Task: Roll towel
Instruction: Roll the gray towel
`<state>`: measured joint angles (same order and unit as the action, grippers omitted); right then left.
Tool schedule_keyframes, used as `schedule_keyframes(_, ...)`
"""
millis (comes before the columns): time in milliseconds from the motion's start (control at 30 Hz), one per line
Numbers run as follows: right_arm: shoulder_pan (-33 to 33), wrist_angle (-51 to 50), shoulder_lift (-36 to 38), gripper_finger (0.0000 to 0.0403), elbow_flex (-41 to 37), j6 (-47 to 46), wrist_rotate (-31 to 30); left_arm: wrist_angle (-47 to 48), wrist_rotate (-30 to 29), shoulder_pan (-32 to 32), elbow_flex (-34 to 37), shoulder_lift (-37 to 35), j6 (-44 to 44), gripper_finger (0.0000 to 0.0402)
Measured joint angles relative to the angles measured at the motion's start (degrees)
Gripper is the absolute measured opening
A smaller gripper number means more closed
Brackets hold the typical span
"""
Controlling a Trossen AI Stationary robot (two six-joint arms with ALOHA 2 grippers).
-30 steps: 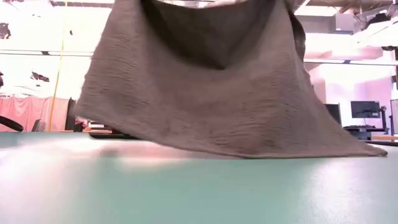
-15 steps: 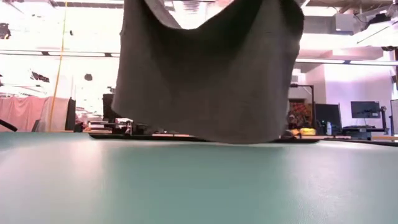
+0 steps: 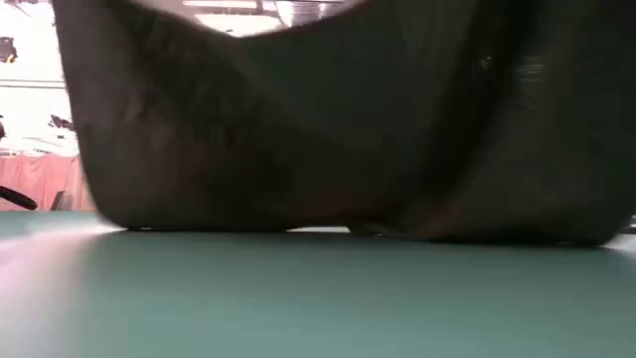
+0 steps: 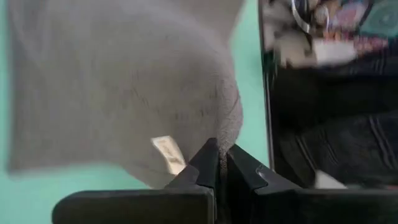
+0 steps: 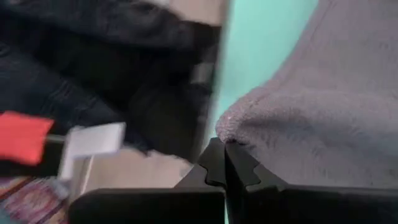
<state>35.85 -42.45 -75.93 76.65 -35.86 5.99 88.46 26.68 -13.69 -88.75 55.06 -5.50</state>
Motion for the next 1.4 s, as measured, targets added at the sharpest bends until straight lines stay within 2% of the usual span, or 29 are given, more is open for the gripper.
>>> schedule_keyframes(100, 3.2, 1.9, -5.7, 0.0008, -0.5, -2.9, 0.4, -0.2, 0.0, 3.6, 11.7, -3.4, -5.0, 0.0)
schedule_keyframes(233, 3.9, 4.2, -9.3, 0.0008, -0.4, -4.4, 0.4, -3.7, 1.3, 7.5, 25.1, -5.5, -8.1, 0.0)
schedule_keyframes(333, 2.6, 1.7, -10.8, 0.0008, -0.4, -5.7, 0.9, -7.1, 3.3, 9.4, 31.4, -4.5, -8.4, 0.0)
schedule_keyframes(400, 1.3, -1.1, -10.8, 0.0008, -0.4, -5.7, 1.3, -7.9, 3.1, 10.3, 33.2, -2.3, -6.7, 0.0)
schedule_keyframes(567, -5.0, -12.0, -10.1, 0.0008, -0.4, -4.3, -0.7, -7.9, -4.3, 10.6, 30.6, 4.6, -1.8, 0.0)
schedule_keyframes(633, -8.0, -16.1, -10.2, 0.0008, -0.4, -3.2, -1.3, -6.6, -11.4, 10.6, 27.8, 7.4, 0.0, 0.0)
schedule_keyframes(767, -13.9, -24.3, -10.2, 0.0008, -0.4, -2.7, -1.4, -3.4, -29.4, 10.5, 21.5, 11.7, 2.9, 0.0)
schedule_keyframes(833, -16.0, -28.0, -10.2, 0.0008, -0.4, -2.7, -1.4, -3.7, -34.2, 9.7, 19.3, 13.0, 5.2, 0.0)
schedule_keyframes(1167, -21.2, -32.9, -10.1, 0.0008, -8.5, -2.2, 0.0, -5.9, -44.1, -0.7, 20.1, 19.6, 13.5, 0.0)
schedule_keyframes(1400, -25.4, -32.8, -10.2, 0.0009, -15.6, -2.2, -0.1, -6.0, -42.2, -7.0, 20.6, 23.0, 17.9, 0.0)
